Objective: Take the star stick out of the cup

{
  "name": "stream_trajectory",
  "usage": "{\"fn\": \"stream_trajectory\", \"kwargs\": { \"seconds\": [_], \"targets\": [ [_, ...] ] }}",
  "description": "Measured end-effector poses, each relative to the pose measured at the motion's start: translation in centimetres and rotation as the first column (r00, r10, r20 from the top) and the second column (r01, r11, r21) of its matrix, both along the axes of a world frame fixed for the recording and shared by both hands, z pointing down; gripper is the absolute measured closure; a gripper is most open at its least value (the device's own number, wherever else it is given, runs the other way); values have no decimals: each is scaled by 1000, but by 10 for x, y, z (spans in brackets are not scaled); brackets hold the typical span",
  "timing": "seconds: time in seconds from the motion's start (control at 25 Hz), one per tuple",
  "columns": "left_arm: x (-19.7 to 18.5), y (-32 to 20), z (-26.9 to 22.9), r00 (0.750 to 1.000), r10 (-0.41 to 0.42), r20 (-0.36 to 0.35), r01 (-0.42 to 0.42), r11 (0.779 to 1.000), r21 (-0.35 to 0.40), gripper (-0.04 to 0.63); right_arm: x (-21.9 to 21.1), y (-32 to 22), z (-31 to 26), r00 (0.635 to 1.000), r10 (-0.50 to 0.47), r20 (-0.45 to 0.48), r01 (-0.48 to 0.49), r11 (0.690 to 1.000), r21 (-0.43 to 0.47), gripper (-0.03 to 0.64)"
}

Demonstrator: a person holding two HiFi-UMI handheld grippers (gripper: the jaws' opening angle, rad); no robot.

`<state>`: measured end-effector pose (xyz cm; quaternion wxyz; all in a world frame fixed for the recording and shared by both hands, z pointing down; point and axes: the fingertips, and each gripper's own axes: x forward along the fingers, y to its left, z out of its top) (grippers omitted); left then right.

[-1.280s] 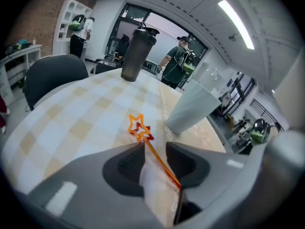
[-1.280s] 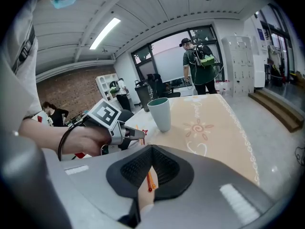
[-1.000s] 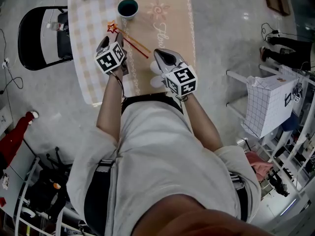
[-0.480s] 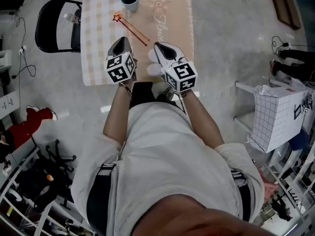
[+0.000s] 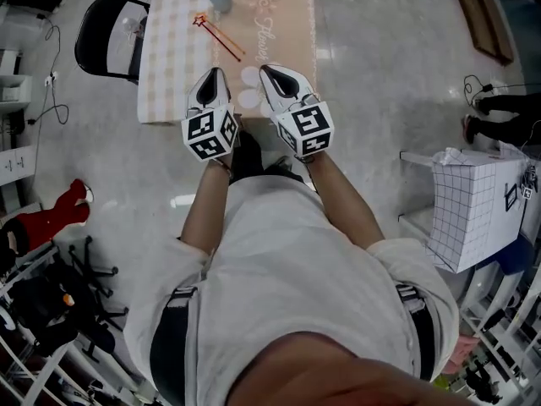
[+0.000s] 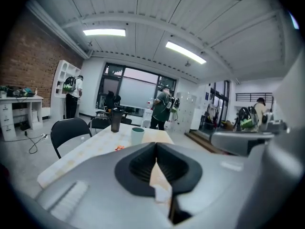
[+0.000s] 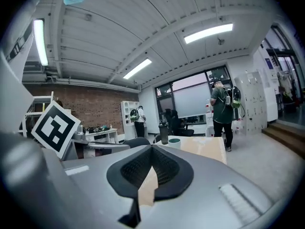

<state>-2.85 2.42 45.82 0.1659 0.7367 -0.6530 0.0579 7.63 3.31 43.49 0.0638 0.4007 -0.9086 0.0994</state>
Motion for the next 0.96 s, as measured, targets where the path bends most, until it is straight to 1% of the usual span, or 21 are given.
{"fn": "stream_trajectory", "kwargs": {
  "seconds": [0.2, 0.32, 0.44, 0.64, 0.76, 0.96],
  "targets": [
    [35, 29, -13, 996, 80, 48, -80, 997, 18, 592, 12, 23, -15, 1000, 7, 7, -7, 999, 35, 617],
    [40, 38, -24, 993, 87, 80, -90, 995, 42, 592, 18, 30, -22, 999, 20, 33, -21, 999, 41, 617],
    [49, 48, -32, 990, 87, 113, -96, 993, 71, 592, 35, 35, -27, 997, 53, 58, -55, 998, 37, 617],
    [73, 48, -26, 980, 155, 121, -161, 986, 40, 592, 58, 37, -26, 993, 105, 56, -108, 993, 40, 617],
    [84, 50, -22, 973, 197, 123, -202, 979, 29, 592, 66, 40, -16, 989, 134, 63, -135, 991, 10, 617],
    [88, 52, -7, 965, 238, 113, -238, 971, -10, 592, 68, 43, 7, 983, 159, 87, -152, 985, -87, 617]
  ]
}}
